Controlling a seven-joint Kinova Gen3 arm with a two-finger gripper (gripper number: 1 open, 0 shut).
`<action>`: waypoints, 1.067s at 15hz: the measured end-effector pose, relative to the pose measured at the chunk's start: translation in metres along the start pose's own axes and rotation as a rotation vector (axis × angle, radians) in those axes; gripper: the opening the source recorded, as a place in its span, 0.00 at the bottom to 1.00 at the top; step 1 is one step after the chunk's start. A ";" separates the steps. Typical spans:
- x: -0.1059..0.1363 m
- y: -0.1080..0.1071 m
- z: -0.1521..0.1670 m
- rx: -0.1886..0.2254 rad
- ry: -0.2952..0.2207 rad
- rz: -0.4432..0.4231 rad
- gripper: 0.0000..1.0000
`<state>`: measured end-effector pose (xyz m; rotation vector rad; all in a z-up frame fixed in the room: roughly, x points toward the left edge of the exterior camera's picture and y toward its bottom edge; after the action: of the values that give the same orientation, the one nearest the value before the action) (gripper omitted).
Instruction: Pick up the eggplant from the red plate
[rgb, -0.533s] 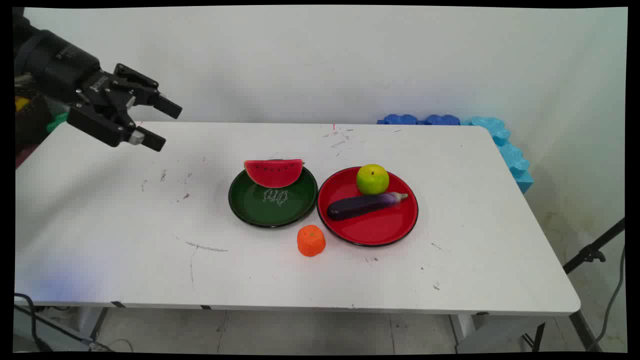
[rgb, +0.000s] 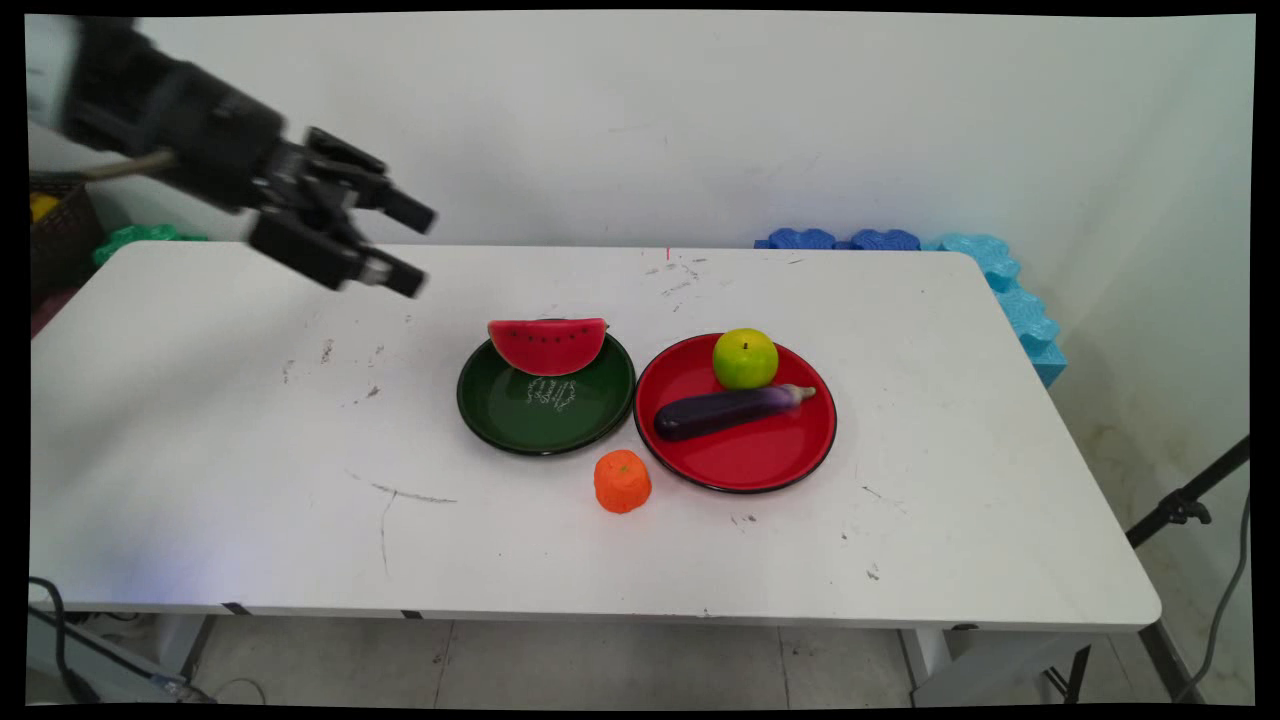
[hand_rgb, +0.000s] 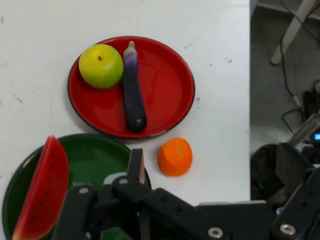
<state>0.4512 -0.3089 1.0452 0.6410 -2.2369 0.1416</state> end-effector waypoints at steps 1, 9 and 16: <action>0.005 0.002 0.007 0.010 -0.005 0.000 1.00; 0.053 -0.003 0.129 0.161 -0.109 -0.051 1.00; 0.073 -0.013 0.242 0.197 -0.234 -0.057 1.00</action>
<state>0.2554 -0.4217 0.9316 0.8649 -2.4457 0.2731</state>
